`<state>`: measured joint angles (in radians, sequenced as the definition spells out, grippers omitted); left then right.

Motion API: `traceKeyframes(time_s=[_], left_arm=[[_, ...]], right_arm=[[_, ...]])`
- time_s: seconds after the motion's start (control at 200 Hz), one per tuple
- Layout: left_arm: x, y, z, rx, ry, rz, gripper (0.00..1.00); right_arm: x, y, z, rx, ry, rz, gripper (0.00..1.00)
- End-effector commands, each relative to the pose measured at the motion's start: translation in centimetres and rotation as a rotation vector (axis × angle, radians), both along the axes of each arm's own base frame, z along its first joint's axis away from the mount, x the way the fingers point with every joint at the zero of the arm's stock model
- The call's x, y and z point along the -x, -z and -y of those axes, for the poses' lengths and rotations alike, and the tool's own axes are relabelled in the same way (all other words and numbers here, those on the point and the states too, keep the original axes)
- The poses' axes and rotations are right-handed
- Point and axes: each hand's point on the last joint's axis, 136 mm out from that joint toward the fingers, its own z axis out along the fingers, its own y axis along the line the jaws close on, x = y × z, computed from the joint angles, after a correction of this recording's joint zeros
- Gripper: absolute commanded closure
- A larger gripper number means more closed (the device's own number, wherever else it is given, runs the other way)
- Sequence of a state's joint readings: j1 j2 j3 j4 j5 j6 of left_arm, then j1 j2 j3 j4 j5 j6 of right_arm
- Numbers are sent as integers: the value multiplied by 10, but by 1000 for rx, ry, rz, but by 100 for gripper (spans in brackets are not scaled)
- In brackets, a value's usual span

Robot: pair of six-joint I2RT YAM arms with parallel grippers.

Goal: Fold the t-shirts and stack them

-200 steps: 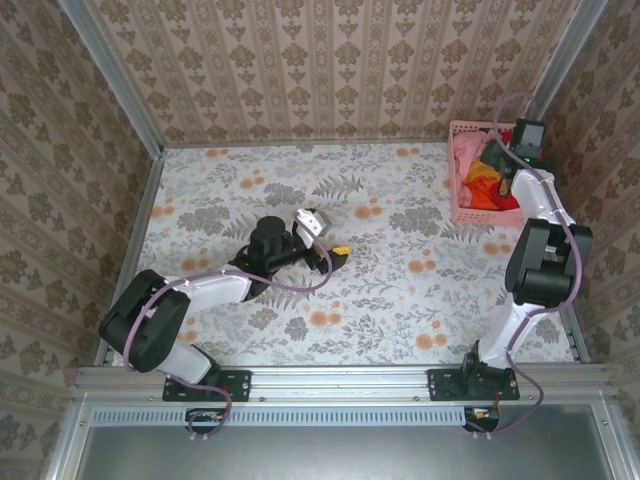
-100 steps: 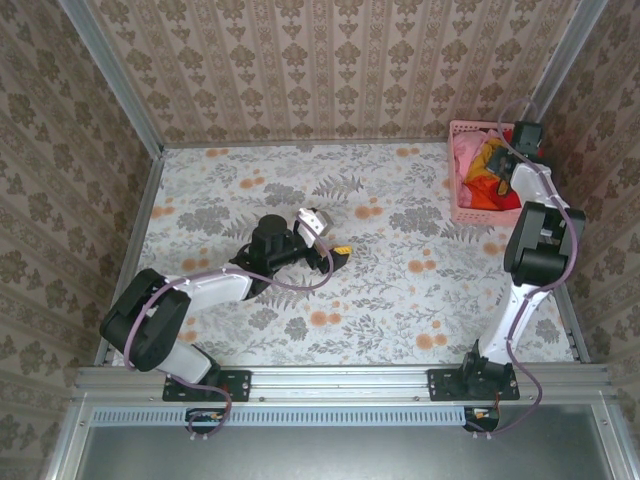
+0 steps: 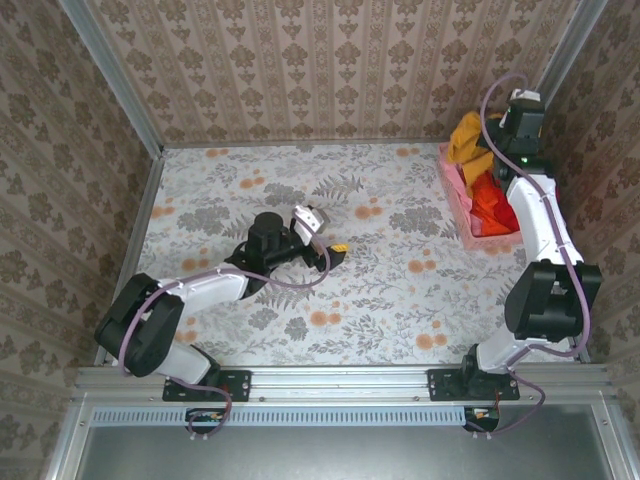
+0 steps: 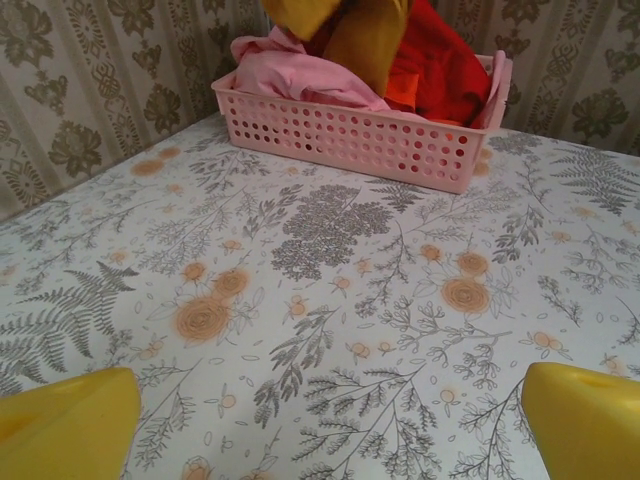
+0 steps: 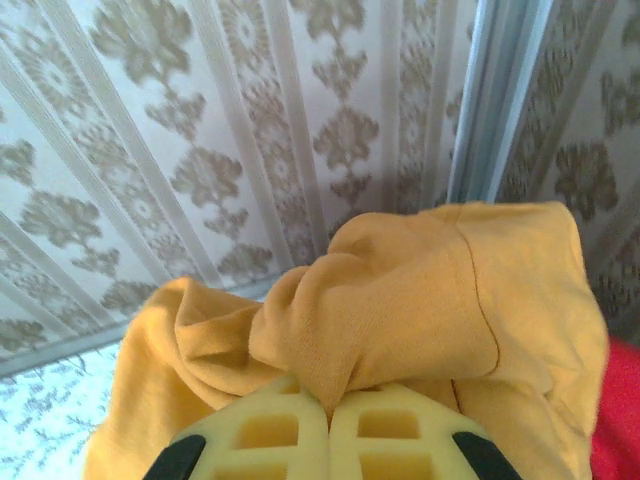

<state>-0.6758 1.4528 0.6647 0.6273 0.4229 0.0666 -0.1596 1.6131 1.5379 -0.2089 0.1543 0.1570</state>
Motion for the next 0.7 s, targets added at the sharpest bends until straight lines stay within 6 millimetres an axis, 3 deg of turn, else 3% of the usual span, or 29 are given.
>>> traceKeyframes(time_s=[0.0, 0.175, 0.38, 0.435, 0.485, 0.545, 0.605, 0.695], left_arm=[[-4, -25, 3, 42, 31, 32, 0], [-4, -22, 2, 47, 27, 10, 0], [-1, -15, -2, 43, 18, -11, 0], [-1, -14, -2, 41, 18, -10, 0], [-2, -14, -2, 40, 16, -11, 0], [-4, -15, -2, 42, 17, -9, 0], [-3, -18, 1, 48, 27, -7, 0], [-4, -21, 5, 65, 43, -9, 0]], right_arm=[[-3, -2, 19, 41, 57, -34, 100], [7, 31, 30, -18, 119, -87, 100], [23, 94, 56, -87, 214, -224, 97], [24, 99, 54, -93, 198, -240, 84], [26, 98, 49, -97, 173, -240, 54], [30, 91, 46, -93, 160, -229, 34], [37, 84, 44, -84, 158, -210, 24], [49, 79, 43, -71, 164, -195, 18]])
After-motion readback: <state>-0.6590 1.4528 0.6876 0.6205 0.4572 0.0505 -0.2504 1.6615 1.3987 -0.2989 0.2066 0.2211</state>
